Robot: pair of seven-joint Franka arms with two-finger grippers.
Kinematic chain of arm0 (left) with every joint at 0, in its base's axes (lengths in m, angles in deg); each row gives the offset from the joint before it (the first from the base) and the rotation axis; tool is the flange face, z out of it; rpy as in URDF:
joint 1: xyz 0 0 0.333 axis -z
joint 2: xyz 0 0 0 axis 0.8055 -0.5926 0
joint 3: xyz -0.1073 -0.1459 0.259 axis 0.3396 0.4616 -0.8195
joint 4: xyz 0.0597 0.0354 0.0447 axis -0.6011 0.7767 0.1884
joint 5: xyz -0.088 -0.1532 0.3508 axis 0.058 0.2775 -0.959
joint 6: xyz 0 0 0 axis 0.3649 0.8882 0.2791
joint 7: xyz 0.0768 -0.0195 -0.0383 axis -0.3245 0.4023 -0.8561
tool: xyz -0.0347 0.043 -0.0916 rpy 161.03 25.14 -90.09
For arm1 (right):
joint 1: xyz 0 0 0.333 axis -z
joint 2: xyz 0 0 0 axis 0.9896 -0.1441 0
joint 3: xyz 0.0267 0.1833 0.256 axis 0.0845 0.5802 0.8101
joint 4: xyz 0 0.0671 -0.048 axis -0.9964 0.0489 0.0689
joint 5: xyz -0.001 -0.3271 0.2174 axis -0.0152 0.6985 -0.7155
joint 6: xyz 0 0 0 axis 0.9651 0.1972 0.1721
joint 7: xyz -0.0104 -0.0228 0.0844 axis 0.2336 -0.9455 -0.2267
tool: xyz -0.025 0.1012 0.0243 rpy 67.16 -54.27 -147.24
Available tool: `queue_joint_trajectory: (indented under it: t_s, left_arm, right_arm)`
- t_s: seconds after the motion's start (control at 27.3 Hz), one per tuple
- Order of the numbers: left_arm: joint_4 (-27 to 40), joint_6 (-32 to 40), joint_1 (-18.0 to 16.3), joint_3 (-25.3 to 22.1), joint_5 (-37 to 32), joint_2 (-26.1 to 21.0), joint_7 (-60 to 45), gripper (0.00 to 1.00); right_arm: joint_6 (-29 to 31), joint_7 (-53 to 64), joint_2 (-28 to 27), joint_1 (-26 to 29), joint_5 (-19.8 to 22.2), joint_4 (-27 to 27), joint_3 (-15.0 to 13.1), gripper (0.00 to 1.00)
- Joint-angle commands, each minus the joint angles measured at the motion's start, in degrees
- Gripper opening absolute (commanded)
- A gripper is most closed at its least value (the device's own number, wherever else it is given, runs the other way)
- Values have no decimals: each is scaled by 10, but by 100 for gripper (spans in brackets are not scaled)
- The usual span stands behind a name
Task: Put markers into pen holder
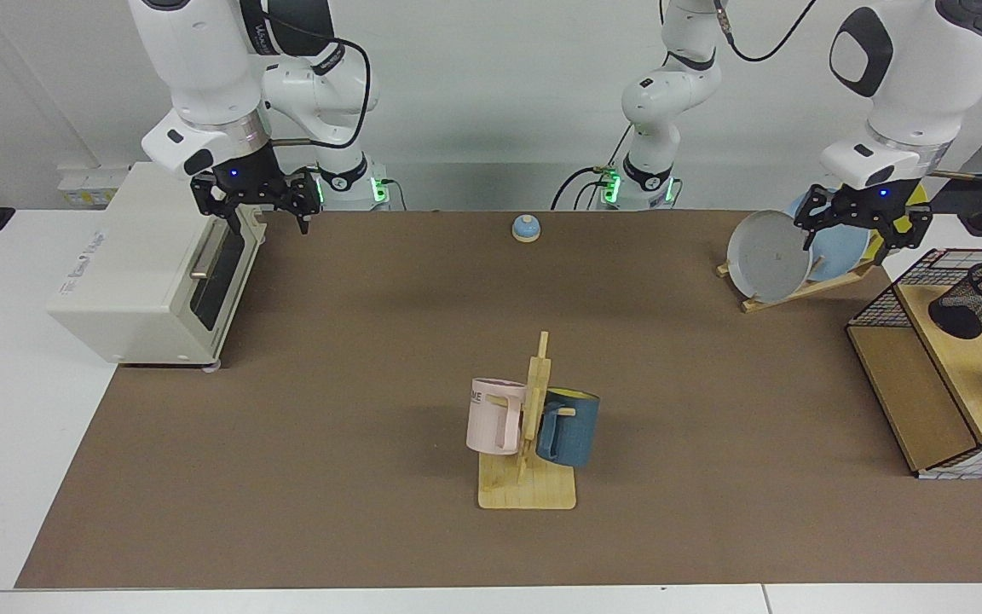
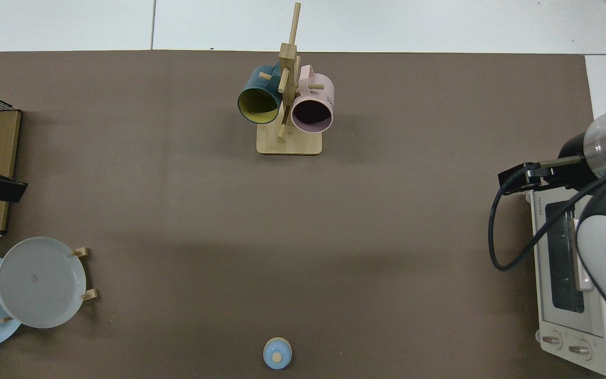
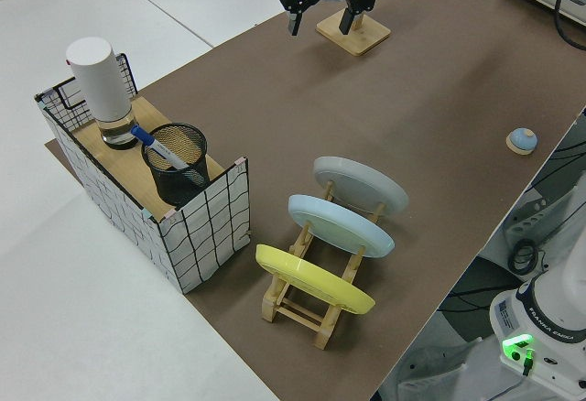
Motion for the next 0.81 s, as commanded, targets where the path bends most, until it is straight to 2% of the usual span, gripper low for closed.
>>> queue_joint_trajectory:
  t_s: [0.0,0.29,0.77]
  left_arm:
    - [5,9,1,18,45,10,-134,100]
    - [3,4,1,42,81,9,-287,100]
    - [1,10,1,47,80,11,-291,100]
  right_arm:
    - [-4,2,5,10,-11,1,6,100]
    - [-4,2,5,10,-11,1,6,100]
    - [-4,1,5,10,-11,1,6,100]
